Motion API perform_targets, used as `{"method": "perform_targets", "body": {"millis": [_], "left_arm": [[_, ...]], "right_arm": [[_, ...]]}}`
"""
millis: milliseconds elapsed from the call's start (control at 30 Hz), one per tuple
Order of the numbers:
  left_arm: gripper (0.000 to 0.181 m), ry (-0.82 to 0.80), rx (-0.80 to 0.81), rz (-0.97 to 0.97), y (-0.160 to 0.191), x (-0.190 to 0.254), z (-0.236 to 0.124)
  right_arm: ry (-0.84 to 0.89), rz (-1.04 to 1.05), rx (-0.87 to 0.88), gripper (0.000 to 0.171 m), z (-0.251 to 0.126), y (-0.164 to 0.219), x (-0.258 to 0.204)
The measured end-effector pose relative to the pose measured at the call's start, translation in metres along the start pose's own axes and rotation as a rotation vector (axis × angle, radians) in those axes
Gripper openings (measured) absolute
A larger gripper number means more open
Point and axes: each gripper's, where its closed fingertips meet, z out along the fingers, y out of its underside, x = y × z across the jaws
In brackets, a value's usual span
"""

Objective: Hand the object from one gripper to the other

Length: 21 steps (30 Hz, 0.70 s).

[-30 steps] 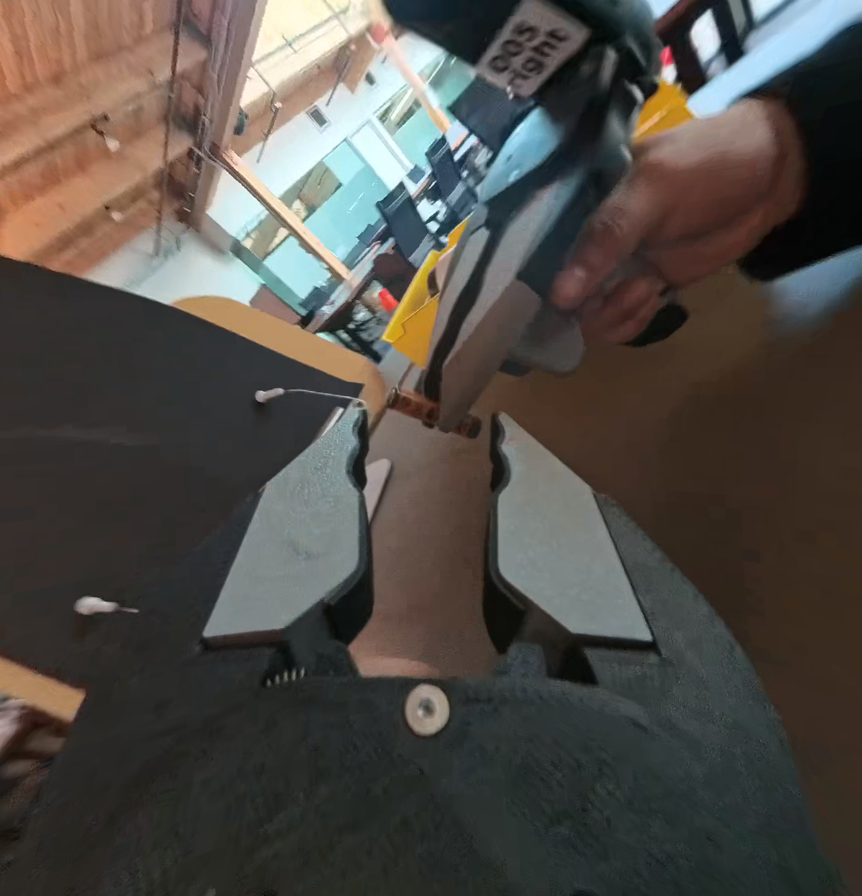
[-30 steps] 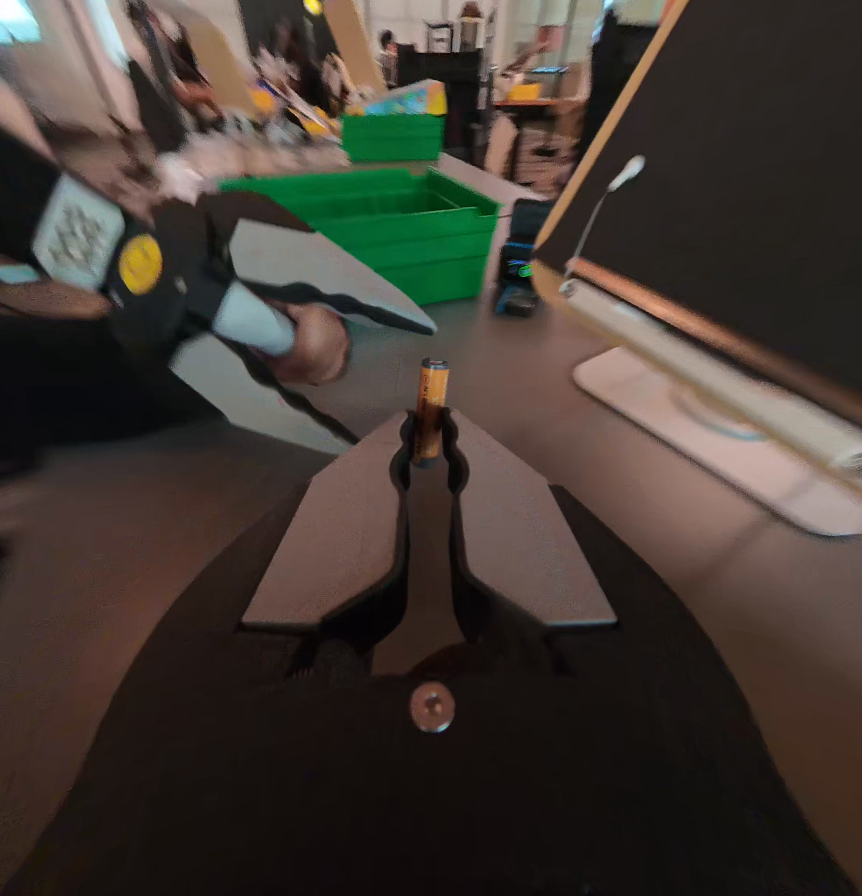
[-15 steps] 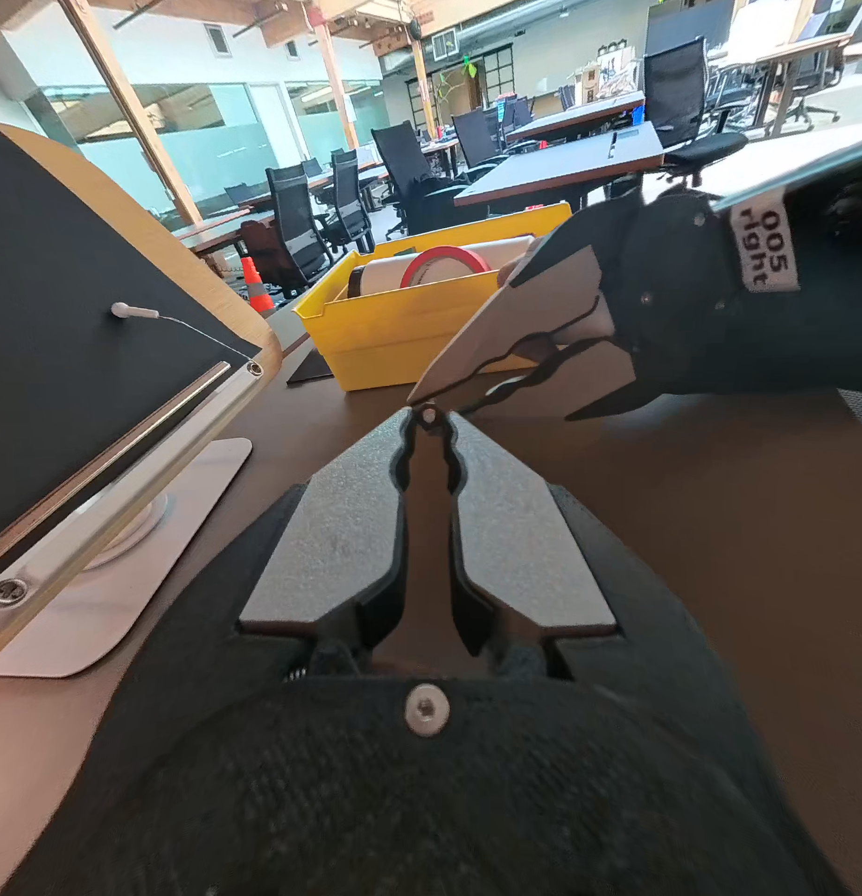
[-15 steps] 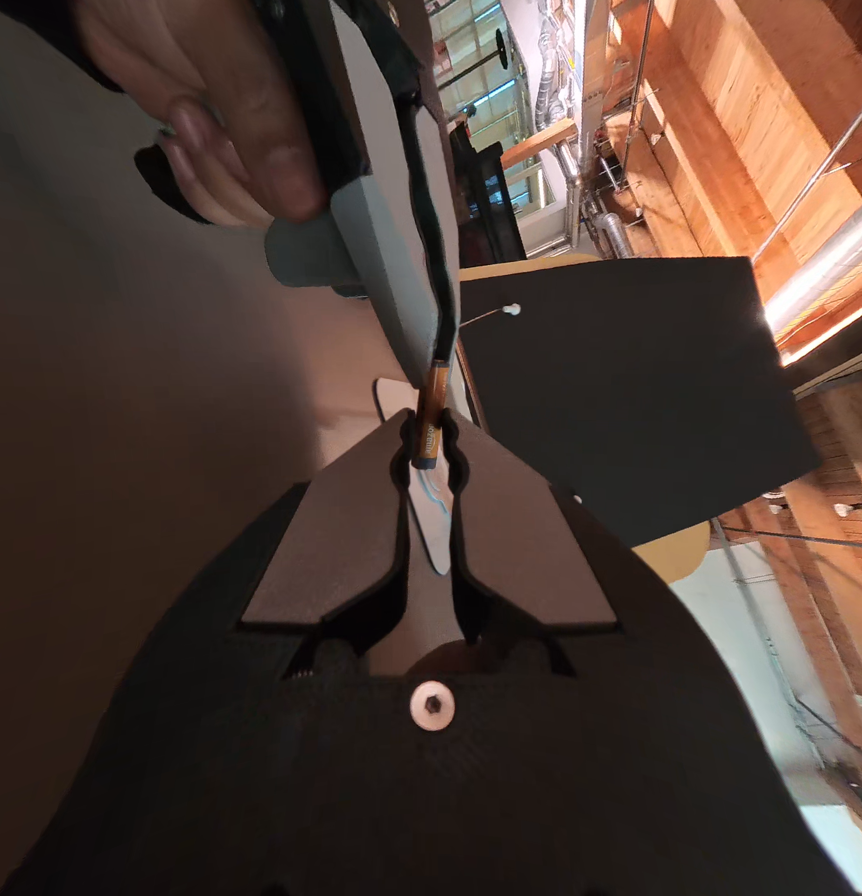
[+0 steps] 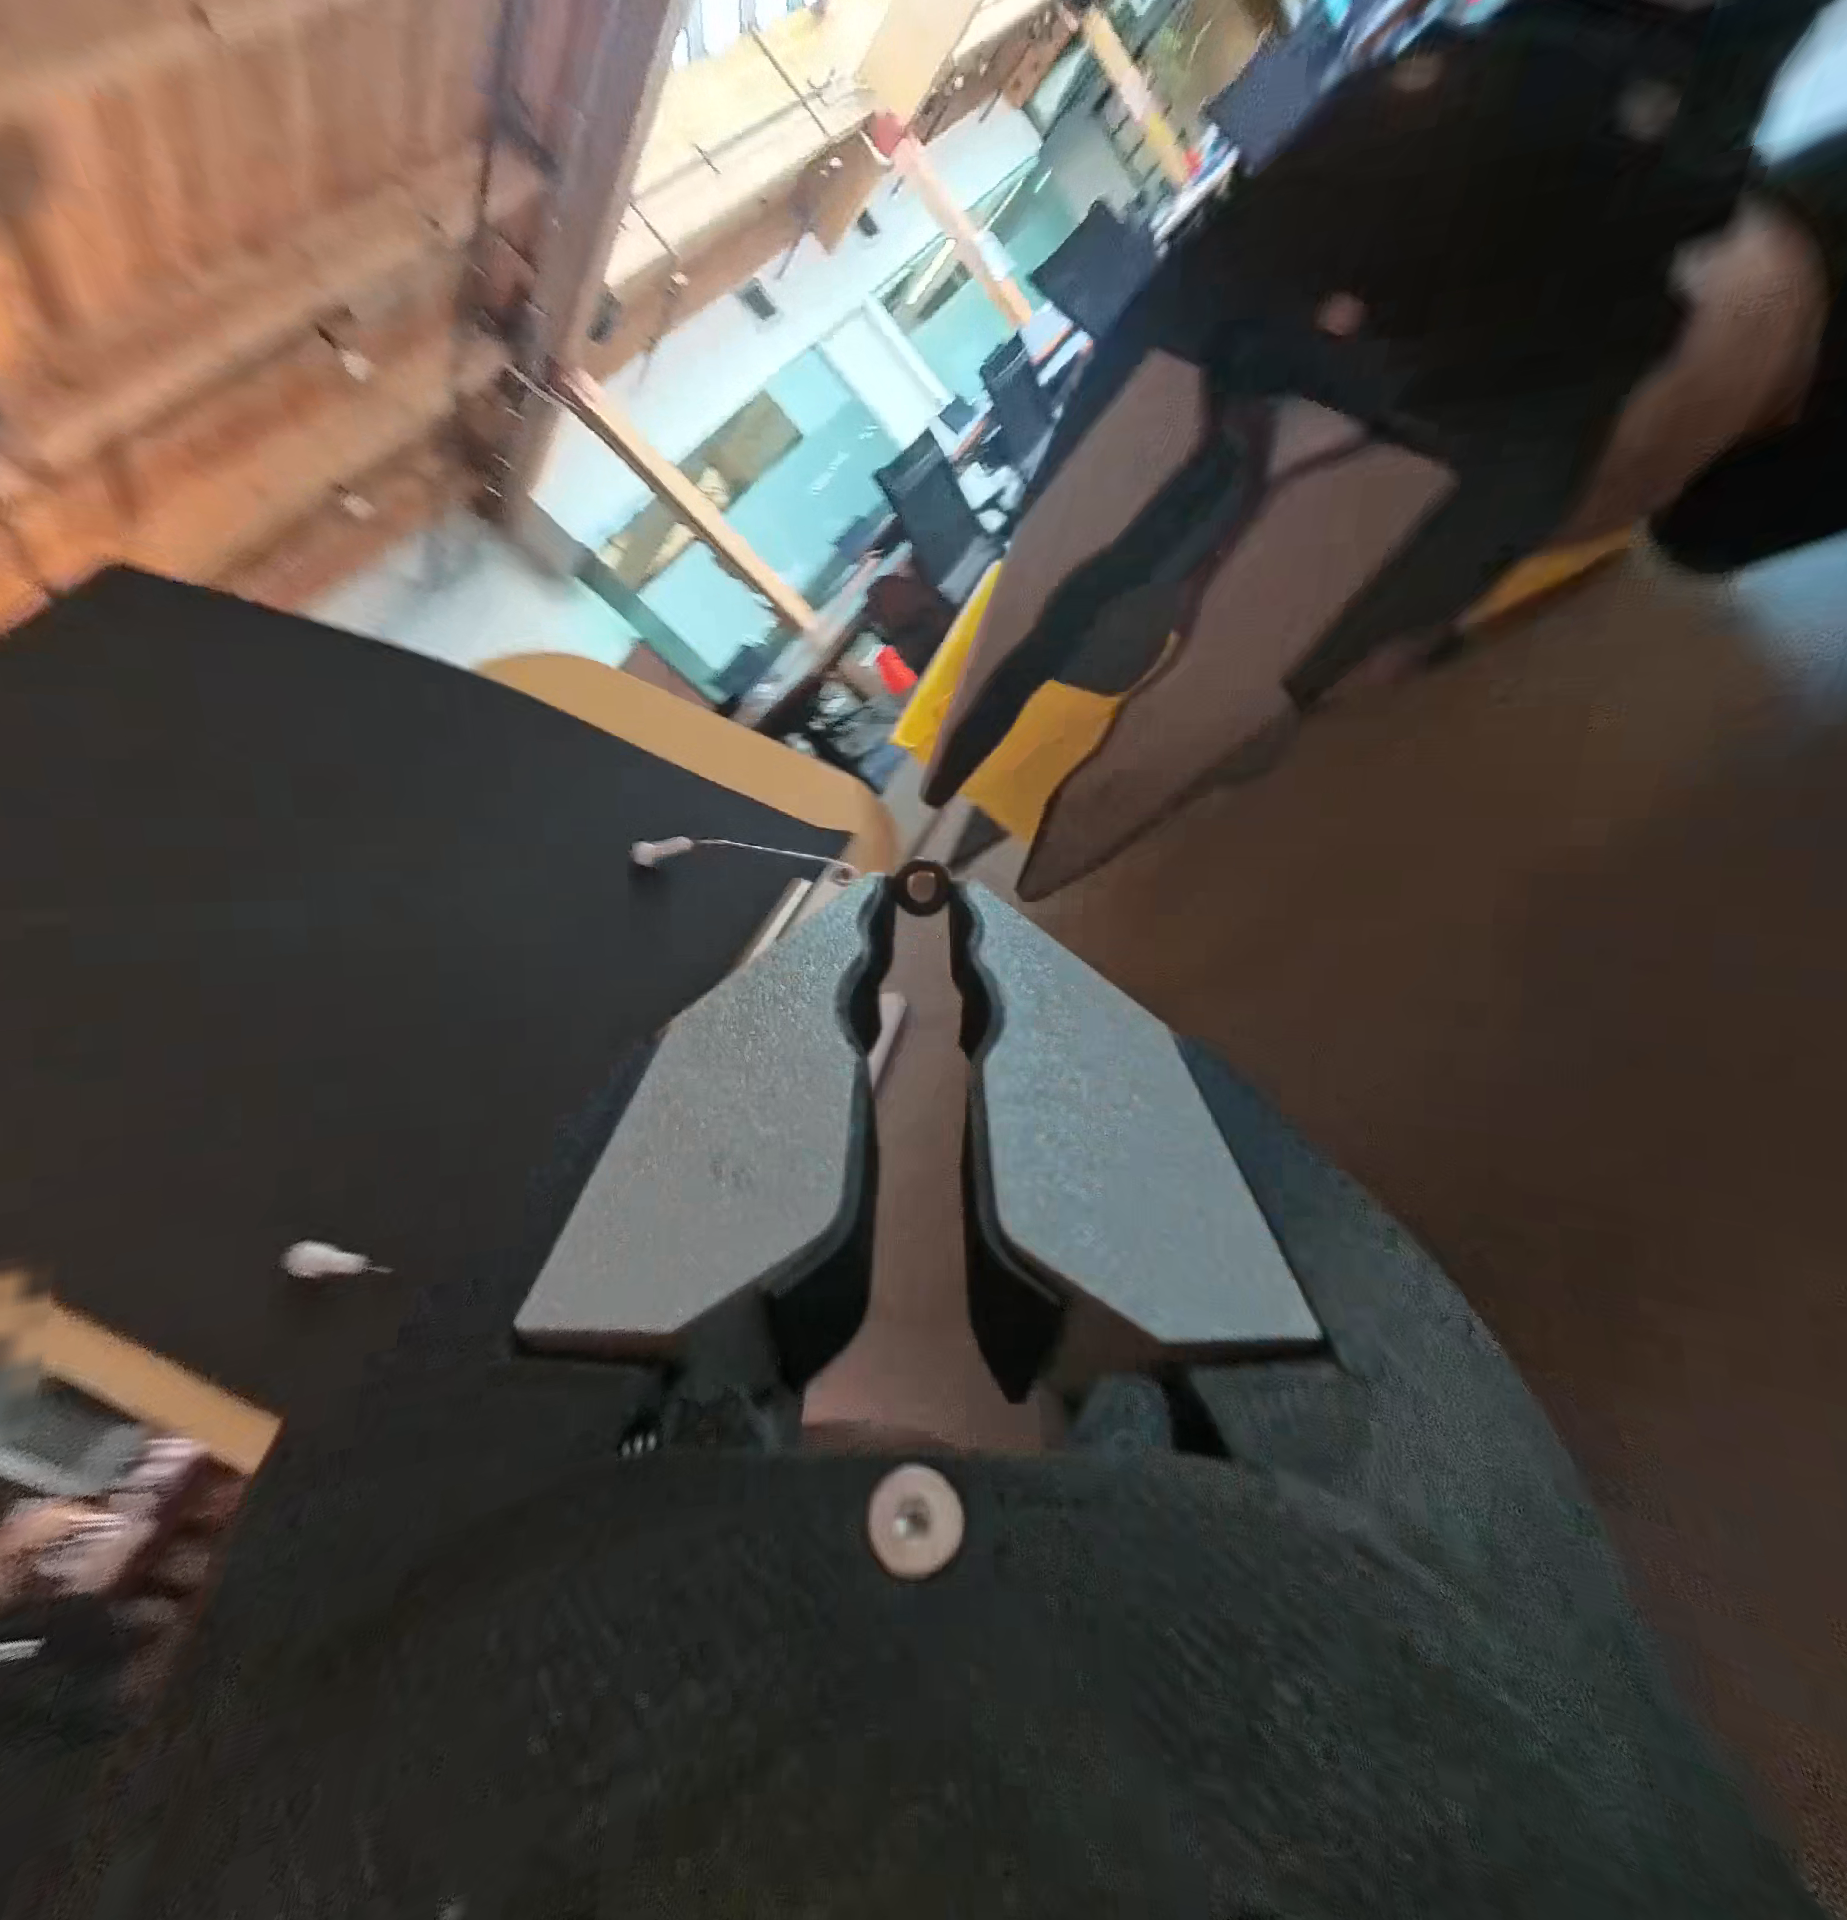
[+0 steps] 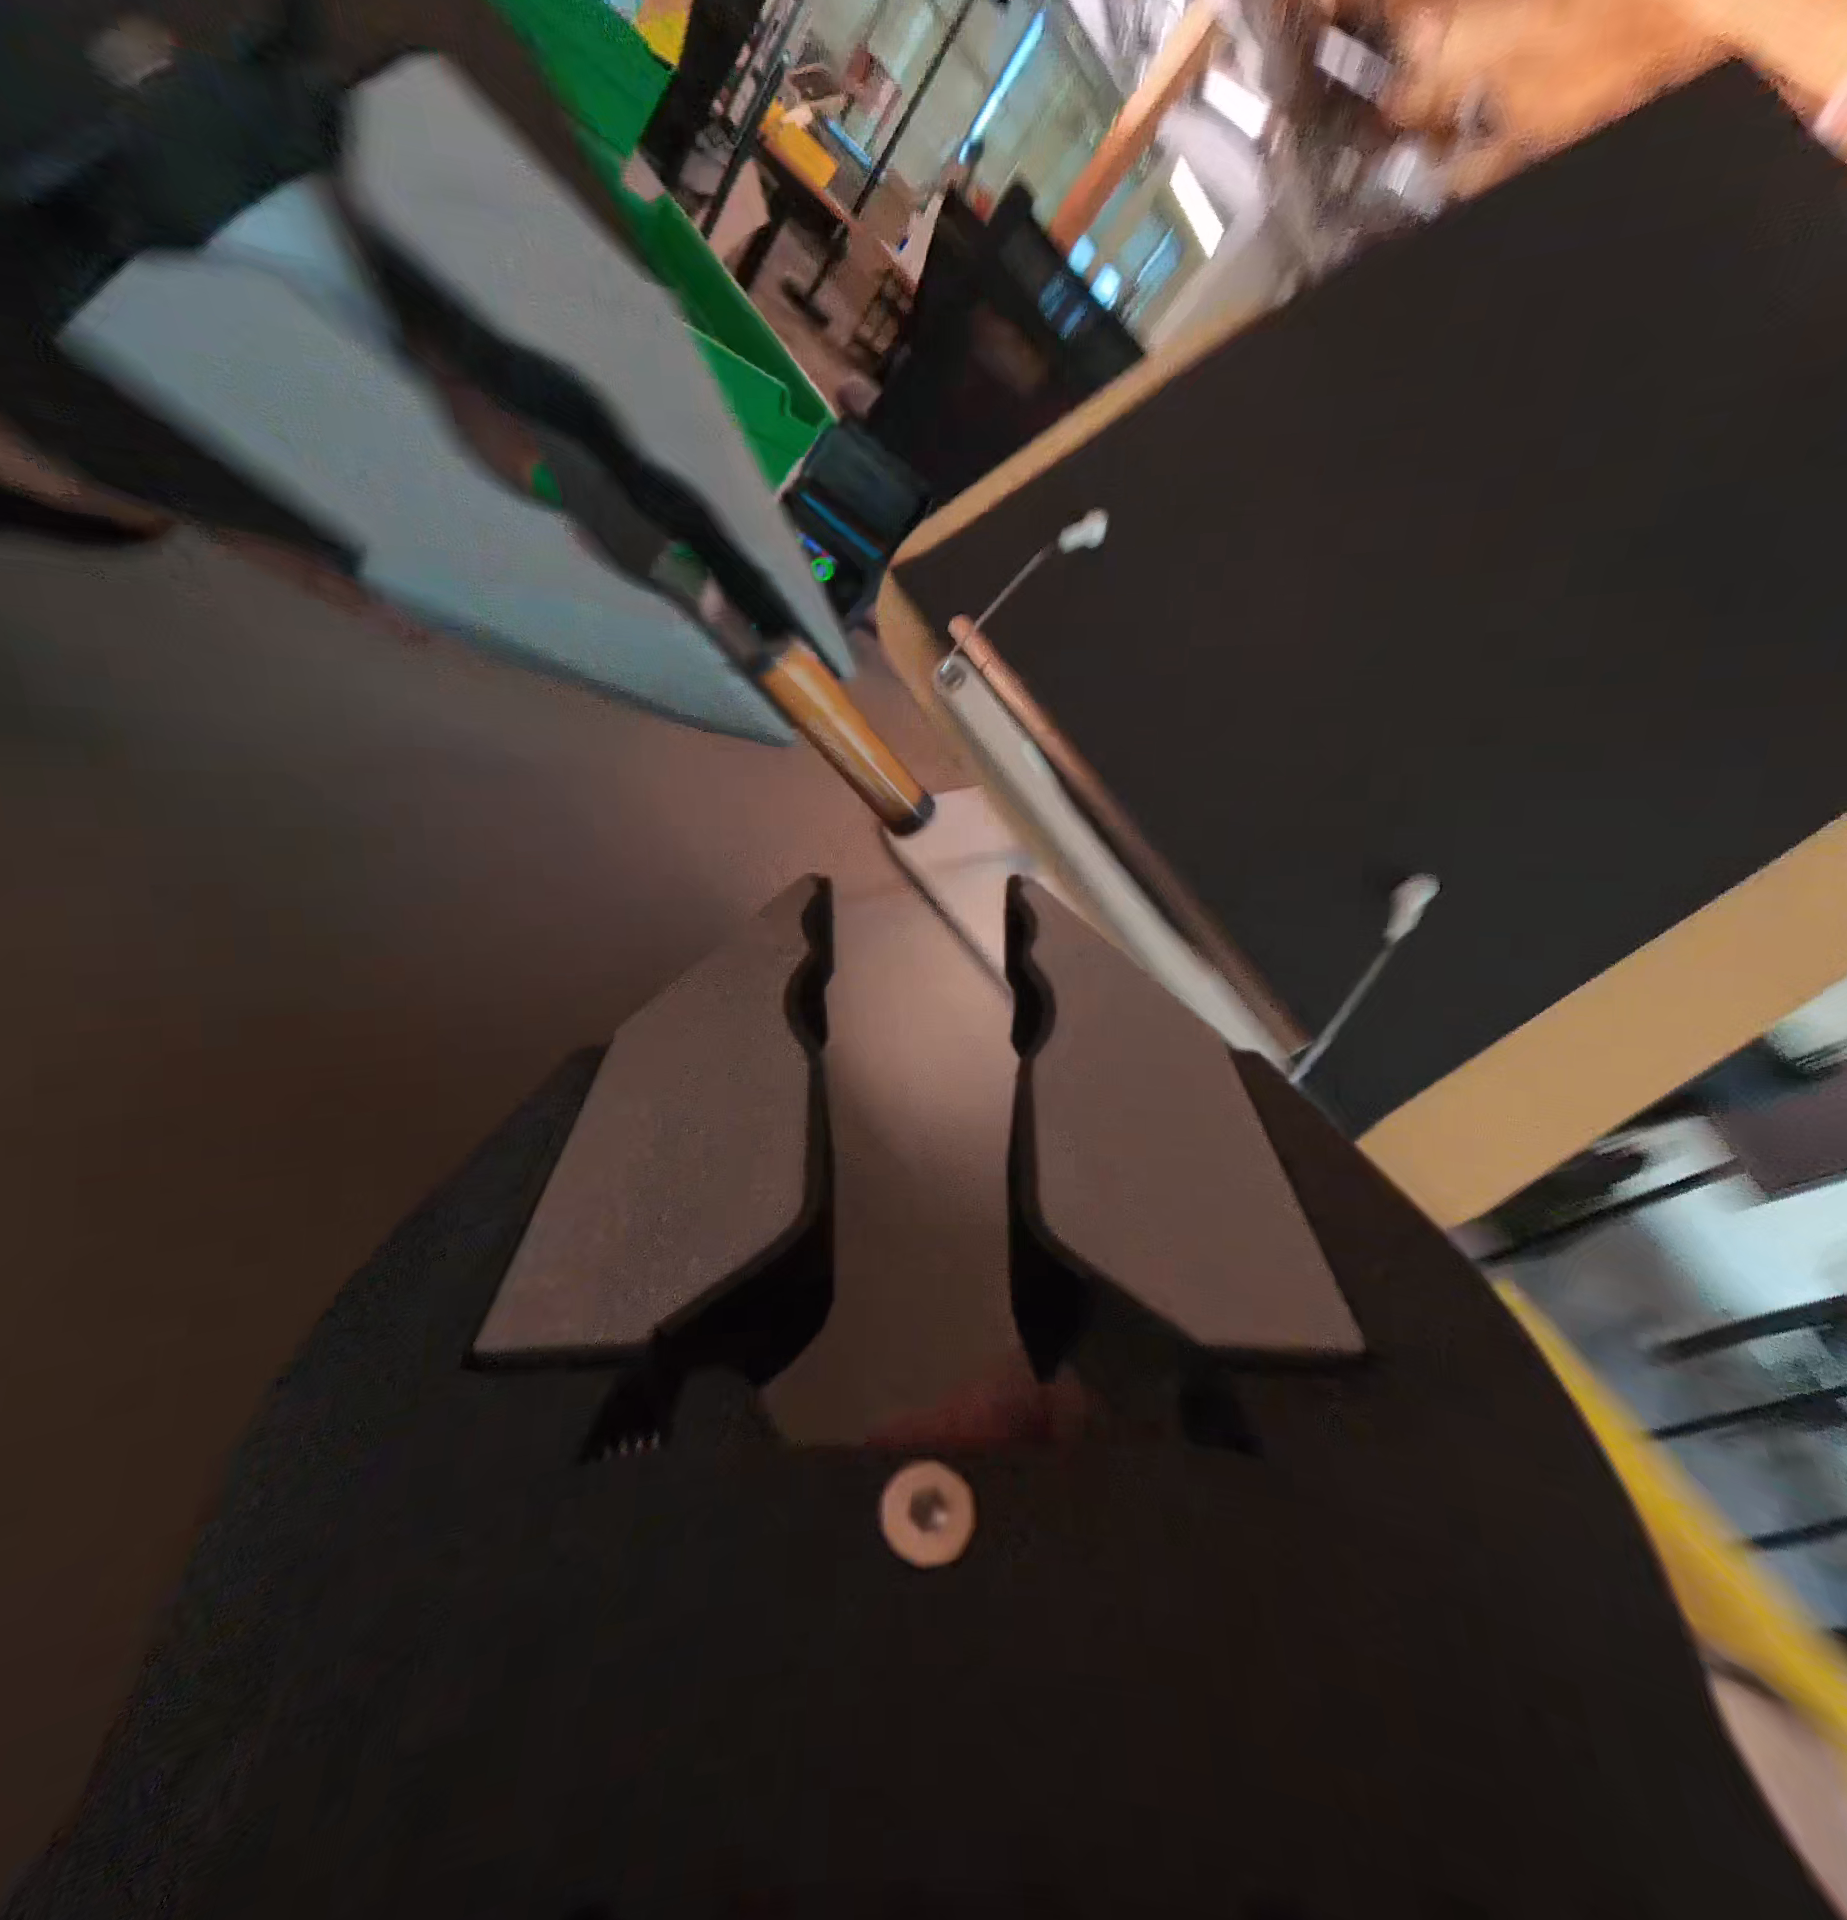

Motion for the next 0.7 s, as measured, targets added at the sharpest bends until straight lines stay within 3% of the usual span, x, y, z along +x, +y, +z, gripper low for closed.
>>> {"method": "perform_targets", "body": {"millis": [167, 300, 433, 533, 700], "left_arm": [[0.007, -0.167, -0.001, 0.374, -0.013, -0.003, -0.002], [0.008, -0.263, 0.031, 0.57, -0.027, -0.005, -0.006], [0.008, -0.268, 0.062, 0.649, -0.036, 0.006, -0.005], [0.008, -0.284, 0.077, 0.657, -0.042, 0.008, -0.004], [0.008, -0.298, 0.092, 0.705, -0.044, 0.009, -0.005]], "right_arm": [[-0.433, 0.707, 0.066, 0.043, -0.005, -0.01, -0.018], [-0.647, 1.082, 0.224, 0.046, -0.018, -0.035, -0.007], [-0.714, 1.226, 0.349, 0.034, -0.027, -0.05, 0.005], [-0.761, 1.28, 0.35, 0.017, -0.027, -0.052, 0.0], [-0.778, 1.317, 0.385, 0.012, -0.026, -0.054, 0.0]]}}
